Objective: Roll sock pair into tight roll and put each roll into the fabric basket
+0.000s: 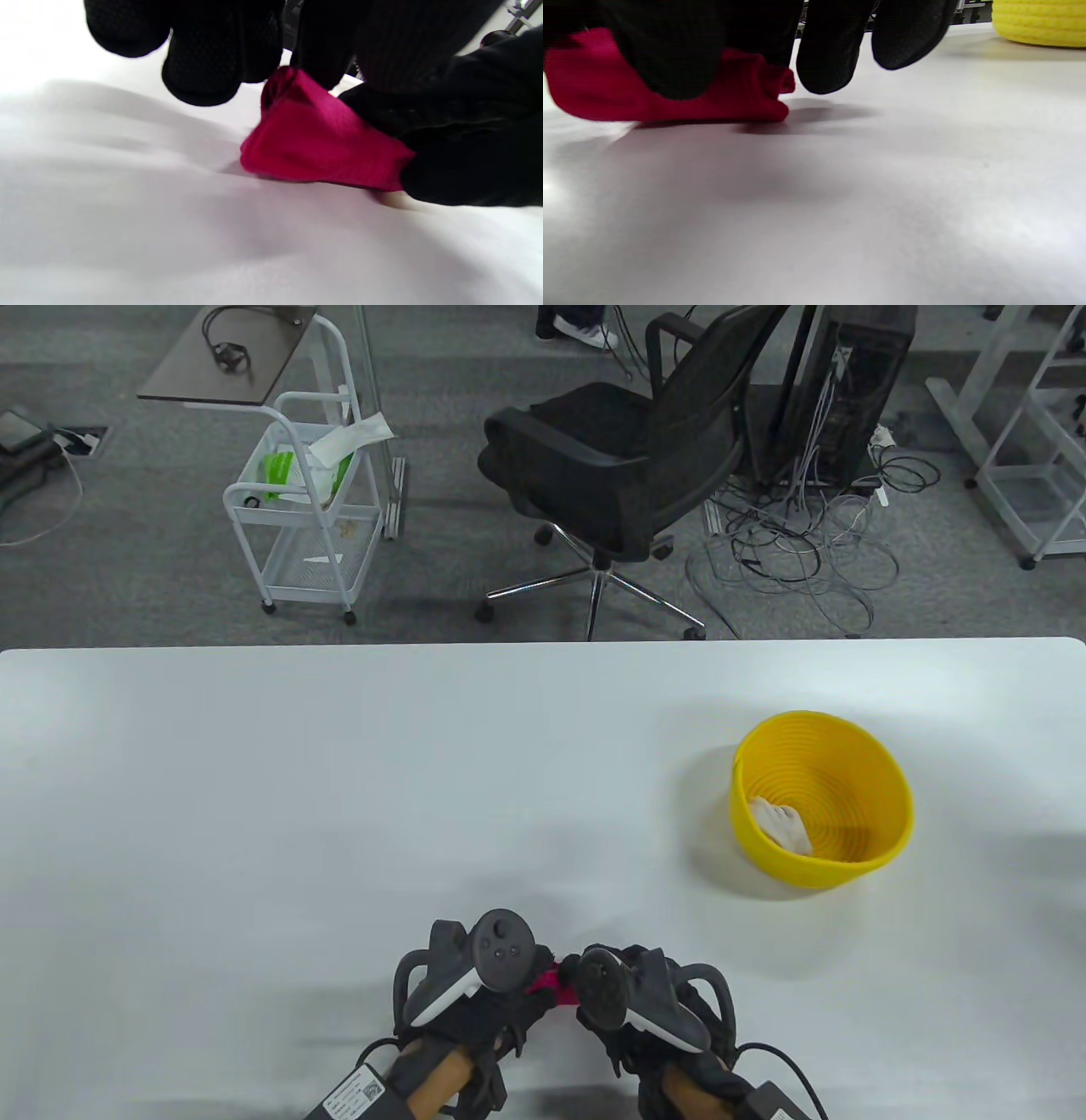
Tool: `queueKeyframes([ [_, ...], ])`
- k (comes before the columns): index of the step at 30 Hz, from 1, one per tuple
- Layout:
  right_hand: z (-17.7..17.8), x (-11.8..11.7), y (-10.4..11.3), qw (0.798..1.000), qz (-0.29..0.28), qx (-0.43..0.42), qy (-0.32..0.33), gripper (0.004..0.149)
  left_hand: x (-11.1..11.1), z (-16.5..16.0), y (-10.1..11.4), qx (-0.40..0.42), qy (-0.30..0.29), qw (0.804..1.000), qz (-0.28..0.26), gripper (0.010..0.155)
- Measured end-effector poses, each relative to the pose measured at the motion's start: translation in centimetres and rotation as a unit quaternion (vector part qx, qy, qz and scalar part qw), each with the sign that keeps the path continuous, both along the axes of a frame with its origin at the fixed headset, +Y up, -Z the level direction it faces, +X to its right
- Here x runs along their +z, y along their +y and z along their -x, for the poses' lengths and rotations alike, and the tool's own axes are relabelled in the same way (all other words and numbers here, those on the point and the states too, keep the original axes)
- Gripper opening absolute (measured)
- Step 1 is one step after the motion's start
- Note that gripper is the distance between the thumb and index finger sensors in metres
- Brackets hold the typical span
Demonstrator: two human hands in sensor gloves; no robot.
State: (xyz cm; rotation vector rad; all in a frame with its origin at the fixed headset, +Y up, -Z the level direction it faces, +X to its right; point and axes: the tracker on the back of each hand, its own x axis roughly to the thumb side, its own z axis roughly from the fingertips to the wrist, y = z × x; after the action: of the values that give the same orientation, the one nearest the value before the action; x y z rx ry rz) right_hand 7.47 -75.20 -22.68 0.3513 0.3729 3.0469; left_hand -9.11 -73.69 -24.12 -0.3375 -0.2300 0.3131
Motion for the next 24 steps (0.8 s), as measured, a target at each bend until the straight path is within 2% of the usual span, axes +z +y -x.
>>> queueKeyframes([
  [4,0.0,-0.1,-0.3,1.000,-0.004,0.002,-0.008,0.056,0.1,-0.6,-0.9,-0.042,-0.012,0.999,0.007,0.062],
  [7,0.0,-0.2,-0.6,1.000,0.010,0.005,-0.009,0.060,-0.2,-0.8,-1.7,-0.059,-0.012,0.998,0.006,0.065],
  [12,-0.2,-0.1,-0.1,1.000,0.017,-0.002,-0.002,0.063,-0.6,-1.2,-2.1,-0.067,-0.015,0.998,-0.016,0.060],
  [16,-0.6,0.3,1.9,0.998,-0.041,-0.047,0.011,0.053,-0.5,-1.5,-2.1,-0.063,-0.029,0.998,-0.007,0.056],
  [19,-0.4,0.8,2.8,0.996,-0.060,-0.064,0.034,0.044,-0.5,-1.5,-2.1,-0.058,-0.039,0.997,0.016,0.055],
  [22,0.0,1.0,2.3,0.998,-0.030,-0.026,0.053,0.044,-0.4,-1.4,-2.2,-0.047,-0.049,0.997,0.037,0.055],
  [24,0.0,0.9,1.7,0.999,0.000,-0.010,0.049,0.050,-0.4,-1.3,-2.2,-0.042,-0.047,0.997,0.036,0.057],
])
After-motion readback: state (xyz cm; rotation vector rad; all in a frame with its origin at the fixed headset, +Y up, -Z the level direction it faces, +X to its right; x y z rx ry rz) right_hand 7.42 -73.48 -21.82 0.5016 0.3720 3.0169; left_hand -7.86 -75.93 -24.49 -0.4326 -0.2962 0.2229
